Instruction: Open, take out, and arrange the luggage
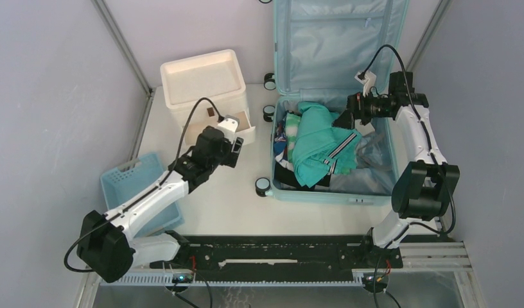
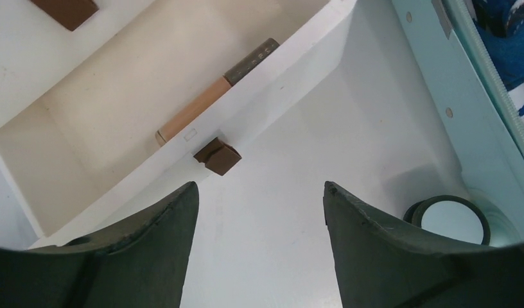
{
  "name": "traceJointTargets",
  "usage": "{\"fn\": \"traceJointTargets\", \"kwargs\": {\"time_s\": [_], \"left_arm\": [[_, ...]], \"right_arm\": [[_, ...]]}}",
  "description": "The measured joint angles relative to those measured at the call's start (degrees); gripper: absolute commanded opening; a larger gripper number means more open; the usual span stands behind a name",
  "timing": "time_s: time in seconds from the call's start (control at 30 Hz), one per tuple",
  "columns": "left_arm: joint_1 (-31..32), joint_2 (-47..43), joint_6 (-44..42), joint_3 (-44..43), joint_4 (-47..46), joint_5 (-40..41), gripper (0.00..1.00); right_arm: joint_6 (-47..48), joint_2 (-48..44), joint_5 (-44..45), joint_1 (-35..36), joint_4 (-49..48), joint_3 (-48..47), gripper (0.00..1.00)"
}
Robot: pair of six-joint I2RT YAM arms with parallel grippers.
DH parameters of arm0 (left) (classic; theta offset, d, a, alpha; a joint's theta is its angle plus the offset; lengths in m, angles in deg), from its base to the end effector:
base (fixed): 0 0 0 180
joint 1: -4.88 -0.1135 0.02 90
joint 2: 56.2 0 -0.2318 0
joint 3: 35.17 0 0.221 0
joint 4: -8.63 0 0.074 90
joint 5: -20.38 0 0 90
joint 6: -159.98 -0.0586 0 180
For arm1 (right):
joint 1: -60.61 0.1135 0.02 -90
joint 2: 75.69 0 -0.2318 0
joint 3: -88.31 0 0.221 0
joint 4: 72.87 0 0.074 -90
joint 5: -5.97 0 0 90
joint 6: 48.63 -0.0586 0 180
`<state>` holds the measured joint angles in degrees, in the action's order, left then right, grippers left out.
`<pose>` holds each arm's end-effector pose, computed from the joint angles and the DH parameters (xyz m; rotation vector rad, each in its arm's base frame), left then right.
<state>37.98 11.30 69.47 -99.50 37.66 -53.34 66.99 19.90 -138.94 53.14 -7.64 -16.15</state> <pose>0.2286 -0.1294 0.2460 0.4487 2.0596 -0.0370 0.3241 0.0059 0.2886 -0.6812 2.0962 0.8970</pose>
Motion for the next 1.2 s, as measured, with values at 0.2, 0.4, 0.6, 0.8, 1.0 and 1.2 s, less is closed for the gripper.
{"fn": "traceJointTargets", "kwargs": {"time_s": [0.2, 0.4, 0.6, 0.8, 1.0, 1.2], "left_arm": [[2.3, 4.3, -5.9, -0.2, 0.5, 1.0, 0.56], [3.2, 13.3, -12.7, -3.7, 6.2, 4.5, 0.19], [3.3, 21.7, -17.8, -10.1, 9.1, 9.8, 0.13], [3.3, 26.8, -21.6, -11.1, 9.6, 13.3, 0.11], [3.3, 30.0, -24.6, -11.1, 8.7, 14.8, 0.13], [3.3, 33.0, -27.4, -11.1, 4.7, 17.0, 0.14]], "right_arm": [[-0.2, 0.0, 0.1, 0.0, -0.4, 1.6, 1.00], [-0.2, 0.0, 0.4, 0.0, -0.4, 1.8, 1.00], [-0.2, 0.0, 0.4, 0.0, -0.5, 1.8, 1.00], [-0.1, 0.0, 0.5, 0.0, -0.4, 1.8, 1.00], [-0.1, 0.0, 0.5, 0.0, -0.4, 1.8, 1.00], [-0.1, 0.0, 0.7, -0.1, -0.4, 1.8, 1.00]]}}
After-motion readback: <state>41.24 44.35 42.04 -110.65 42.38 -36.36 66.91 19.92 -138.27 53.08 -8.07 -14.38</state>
